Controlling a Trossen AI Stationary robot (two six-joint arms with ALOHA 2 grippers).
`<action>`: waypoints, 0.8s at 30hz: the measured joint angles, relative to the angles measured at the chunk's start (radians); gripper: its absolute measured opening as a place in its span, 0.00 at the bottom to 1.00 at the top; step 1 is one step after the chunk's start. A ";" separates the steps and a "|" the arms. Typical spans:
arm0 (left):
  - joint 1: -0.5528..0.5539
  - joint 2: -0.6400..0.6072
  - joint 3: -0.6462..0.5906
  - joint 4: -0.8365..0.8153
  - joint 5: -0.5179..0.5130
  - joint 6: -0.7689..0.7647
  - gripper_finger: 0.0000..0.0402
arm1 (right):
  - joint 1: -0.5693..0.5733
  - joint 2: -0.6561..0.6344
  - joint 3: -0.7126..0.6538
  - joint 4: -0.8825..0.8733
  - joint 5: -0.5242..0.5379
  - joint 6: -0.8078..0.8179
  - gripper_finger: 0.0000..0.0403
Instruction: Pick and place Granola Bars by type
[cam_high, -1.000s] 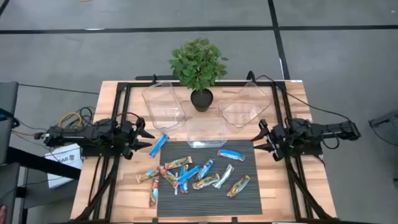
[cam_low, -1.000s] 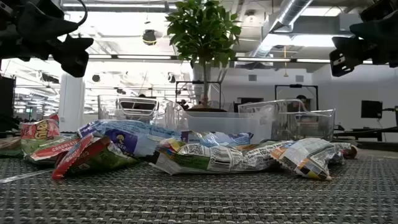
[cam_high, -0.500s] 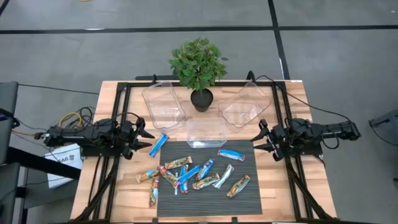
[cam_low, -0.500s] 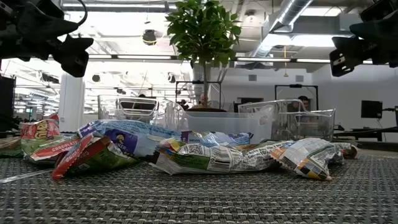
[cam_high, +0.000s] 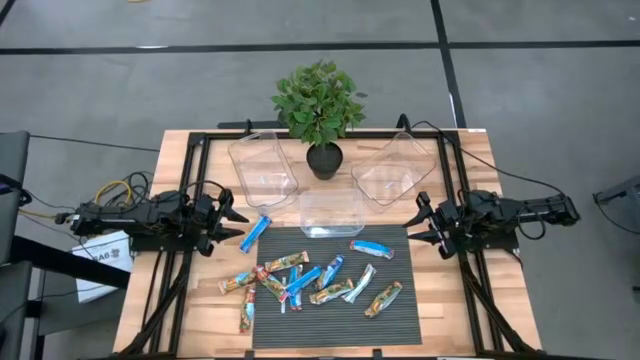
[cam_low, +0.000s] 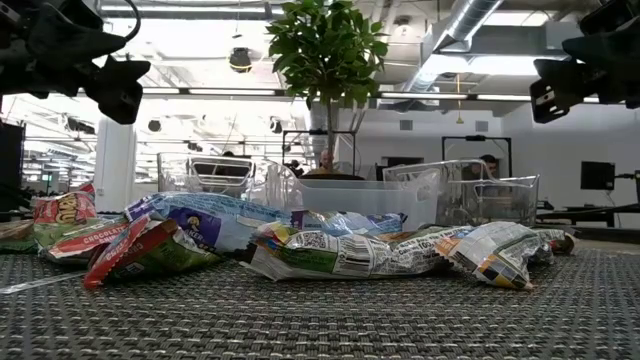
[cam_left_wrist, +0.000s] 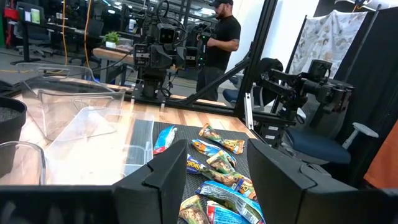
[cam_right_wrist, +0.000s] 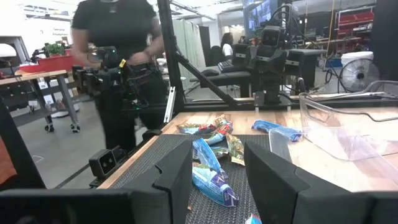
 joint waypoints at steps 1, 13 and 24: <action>0.000 0.000 0.000 0.000 0.000 0.001 0.40 | 0.000 0.000 0.000 0.000 0.000 0.000 0.34; 0.000 0.000 0.000 0.000 0.000 0.000 0.40 | 0.000 0.000 0.000 0.000 0.000 0.000 0.34; 0.000 0.000 0.000 0.000 -0.009 -0.456 0.40 | 0.000 0.000 0.000 0.000 0.000 0.000 0.34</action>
